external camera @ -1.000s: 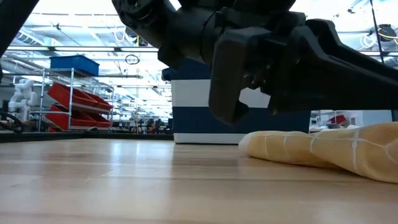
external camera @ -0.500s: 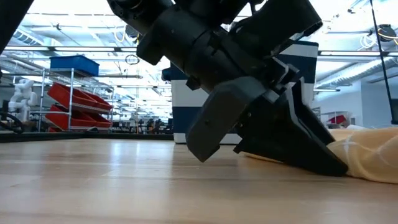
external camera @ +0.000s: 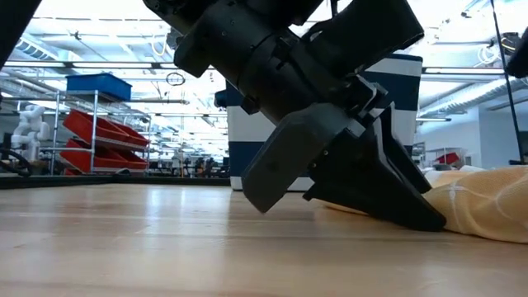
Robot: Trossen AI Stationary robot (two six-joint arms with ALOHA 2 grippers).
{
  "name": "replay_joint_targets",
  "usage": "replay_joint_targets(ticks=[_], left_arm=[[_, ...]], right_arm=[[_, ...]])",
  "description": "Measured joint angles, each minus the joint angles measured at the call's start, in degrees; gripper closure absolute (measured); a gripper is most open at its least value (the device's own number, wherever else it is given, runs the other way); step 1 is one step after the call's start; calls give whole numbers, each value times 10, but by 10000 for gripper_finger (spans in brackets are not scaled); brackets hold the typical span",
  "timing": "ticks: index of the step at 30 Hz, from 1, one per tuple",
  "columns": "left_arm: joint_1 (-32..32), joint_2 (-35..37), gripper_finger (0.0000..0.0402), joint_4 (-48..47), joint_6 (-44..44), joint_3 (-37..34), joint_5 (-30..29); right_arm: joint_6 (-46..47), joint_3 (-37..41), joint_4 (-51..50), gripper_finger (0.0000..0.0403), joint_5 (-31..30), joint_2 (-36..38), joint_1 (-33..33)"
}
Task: Fold towel
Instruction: Stack the orange patterned towel on the gray patterned towel
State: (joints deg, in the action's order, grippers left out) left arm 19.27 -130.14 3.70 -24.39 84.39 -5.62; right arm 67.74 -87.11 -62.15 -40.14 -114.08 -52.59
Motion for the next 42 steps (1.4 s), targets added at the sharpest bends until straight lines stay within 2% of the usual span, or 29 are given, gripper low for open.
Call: replay_joint_targets(ticks=[6, 11, 13, 20, 24, 32, 34, 38, 42], left_arm=[[6, -1, 293, 8, -47, -1, -20], [5, -3, 371, 12, -94, -2, -24], [3, -3, 391, 21, -111, -2, -29], [-5, 5, 396, 55, -167, -4, -50], [-8, 39, 397, 55, -204, -5, -77], [-26, 91, 398, 116, -241, -4, -77], [-30, 95, 399, 143, -279, -3, -77], [-30, 115, 399, 133, -402, -3, -83], [-34, 140, 399, 143, -481, -3, -85]], right_arm=[[63, 0, 3, 211, 3, 0, -35], [64, 0, 46, 211, 24, 0, -72], [65, 0, 60, 211, 25, 0, -85], [120, 0, 64, 211, 25, 0, -125], [155, 0, 62, 211, 22, 0, -141], [184, 0, 63, 211, 5, 0, -151], [183, 0, 72, 211, 4, 0, -151], [183, 0, 86, 211, 8, 0, -151], [183, 0, 98, 211, 13, 0, -154]])
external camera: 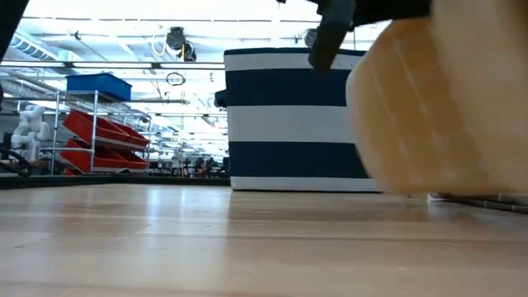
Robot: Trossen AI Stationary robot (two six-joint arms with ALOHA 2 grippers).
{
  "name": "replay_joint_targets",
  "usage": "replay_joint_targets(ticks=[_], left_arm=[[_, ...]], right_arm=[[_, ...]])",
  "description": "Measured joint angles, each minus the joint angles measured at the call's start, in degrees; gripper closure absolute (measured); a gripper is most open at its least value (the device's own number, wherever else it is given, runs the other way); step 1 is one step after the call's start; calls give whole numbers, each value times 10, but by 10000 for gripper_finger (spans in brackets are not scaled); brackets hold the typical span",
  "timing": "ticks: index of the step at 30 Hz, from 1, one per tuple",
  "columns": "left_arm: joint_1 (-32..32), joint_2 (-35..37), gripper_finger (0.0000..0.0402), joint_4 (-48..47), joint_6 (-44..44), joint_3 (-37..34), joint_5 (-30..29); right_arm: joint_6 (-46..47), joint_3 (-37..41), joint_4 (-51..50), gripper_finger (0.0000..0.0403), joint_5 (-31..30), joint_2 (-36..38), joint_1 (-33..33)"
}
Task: Fold towel
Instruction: Stack the orange patterned towel on the gray patterned towel
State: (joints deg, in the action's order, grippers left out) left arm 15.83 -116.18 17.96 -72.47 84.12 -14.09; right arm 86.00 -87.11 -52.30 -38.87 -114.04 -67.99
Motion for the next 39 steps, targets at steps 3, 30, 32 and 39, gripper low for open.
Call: replay_joint_targets(ticks=[3, 30, 32, 39], left_arm=[[-10, 0, 399, 11, -20, 13, 14], [-87, 0, 400, -78, 73, 61, 166], [-85, 0, 400, -78, 75, 61, 166], [-82, 0, 400, -88, 75, 61, 168]], right_arm=[[1, 0, 2, 211, 0, 0, -1], [-9, 0, 11, 211, -12, 0, 11], [-17, 0, 11, 211, -25, 0, 13], [-31, 0, -3, 211, -47, 0, 25]])
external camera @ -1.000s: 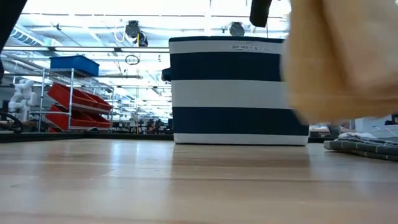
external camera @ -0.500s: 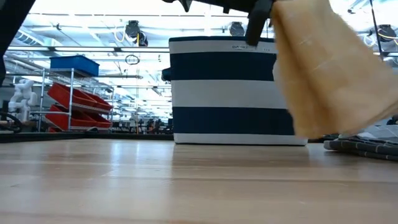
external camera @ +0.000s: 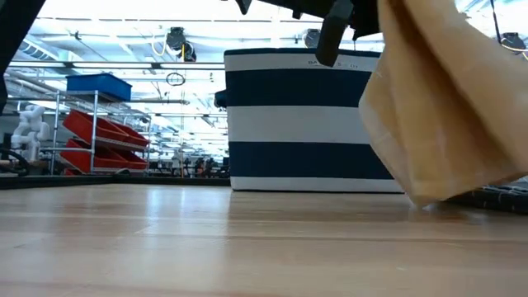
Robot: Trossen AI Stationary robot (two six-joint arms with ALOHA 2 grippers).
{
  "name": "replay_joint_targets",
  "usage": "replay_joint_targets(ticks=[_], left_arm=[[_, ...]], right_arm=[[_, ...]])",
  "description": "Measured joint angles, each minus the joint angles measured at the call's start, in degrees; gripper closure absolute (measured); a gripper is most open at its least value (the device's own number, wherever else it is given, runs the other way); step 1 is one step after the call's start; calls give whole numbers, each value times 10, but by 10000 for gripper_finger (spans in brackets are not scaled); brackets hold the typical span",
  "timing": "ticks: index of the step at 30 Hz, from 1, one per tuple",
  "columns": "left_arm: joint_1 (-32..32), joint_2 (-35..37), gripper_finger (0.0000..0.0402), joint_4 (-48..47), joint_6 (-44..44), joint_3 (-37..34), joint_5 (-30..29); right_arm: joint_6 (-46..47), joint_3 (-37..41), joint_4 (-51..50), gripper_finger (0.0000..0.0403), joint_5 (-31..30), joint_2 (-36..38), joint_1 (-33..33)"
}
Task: Fold towel
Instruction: Stack the orange patterned towel on the gray patterned towel
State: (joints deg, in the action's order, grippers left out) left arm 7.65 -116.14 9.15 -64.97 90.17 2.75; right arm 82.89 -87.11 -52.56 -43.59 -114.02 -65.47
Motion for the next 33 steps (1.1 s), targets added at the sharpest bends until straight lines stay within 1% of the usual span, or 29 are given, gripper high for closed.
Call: replay_joint_targets(ticks=[6, 9, 14, 17, 21, 25, 29, 33], left_arm=[[0, 0, 400, -48, 8, 0, 6], [2, 0, 400, -95, -3, 0, 5], [5, 0, 400, -109, 0, -1, -38], [6, 0, 400, -112, 0, -1, -39], [6, 0, 400, -112, 0, -1, -34], [6, 0, 400, -112, 0, -1, -33], [9, 0, 400, -112, 0, -1, -32], [14, 0, 400, -109, 0, -1, -32]], right_arm=[[-16, 0, -11, 211, -9, 0, 7], [-34, 0, -12, 211, -19, 0, 15], [-32, 0, -43, 211, -16, 0, 22], [17, 0, -90, 211, 0, 0, 25], [119, 0, -157, 211, 65, 0, 25], [186, 0, -212, 211, 119, 0, 25], [252, 1, -267, 211, 140, 0, 30], [306, 20, -292, 211, 163, 0, 40]])
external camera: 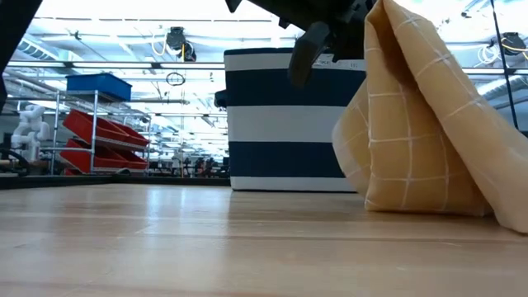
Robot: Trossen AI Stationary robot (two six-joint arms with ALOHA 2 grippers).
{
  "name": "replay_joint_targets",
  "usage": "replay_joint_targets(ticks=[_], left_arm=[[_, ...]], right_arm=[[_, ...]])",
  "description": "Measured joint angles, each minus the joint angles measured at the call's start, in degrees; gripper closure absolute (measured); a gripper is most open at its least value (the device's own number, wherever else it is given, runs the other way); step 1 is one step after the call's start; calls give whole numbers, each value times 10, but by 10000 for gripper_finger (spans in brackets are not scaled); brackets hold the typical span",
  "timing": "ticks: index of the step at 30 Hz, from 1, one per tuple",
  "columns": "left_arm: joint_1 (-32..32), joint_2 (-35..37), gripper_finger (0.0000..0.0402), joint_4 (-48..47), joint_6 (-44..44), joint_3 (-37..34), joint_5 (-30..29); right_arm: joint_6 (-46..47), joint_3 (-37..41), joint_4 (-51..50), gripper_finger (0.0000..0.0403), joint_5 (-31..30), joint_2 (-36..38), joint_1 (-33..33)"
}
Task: Fold towel
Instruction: Stack the orange patterned towel on the gray patterned towel
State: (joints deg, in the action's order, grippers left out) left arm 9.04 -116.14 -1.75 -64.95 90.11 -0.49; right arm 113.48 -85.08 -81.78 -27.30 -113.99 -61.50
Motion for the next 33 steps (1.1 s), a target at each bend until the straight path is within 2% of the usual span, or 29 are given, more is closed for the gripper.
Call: replay_joint_targets(ticks=[6, 11, 15, 24, 33], left_arm=[[17, 0, 400, 1, -1, 0, -36], [31, 0, 400, 1, -1, 0, -116], [42, 0, 400, 1, -2, 0, -188], [69, 0, 400, 14, -3, 0, -357], [86, 0, 400, 81, -45, 0, -527]], right_arm=[[-12, 39, 17, 211, 79, 0, 28], [-21, 78, 31, 211, 146, 0, 46], [-17, 107, 41, 211, 172, 0, 53], [-82, 160, 148, 211, 166, 5, 82], [-172, 110, 221, 211, 48, -1, 107]])
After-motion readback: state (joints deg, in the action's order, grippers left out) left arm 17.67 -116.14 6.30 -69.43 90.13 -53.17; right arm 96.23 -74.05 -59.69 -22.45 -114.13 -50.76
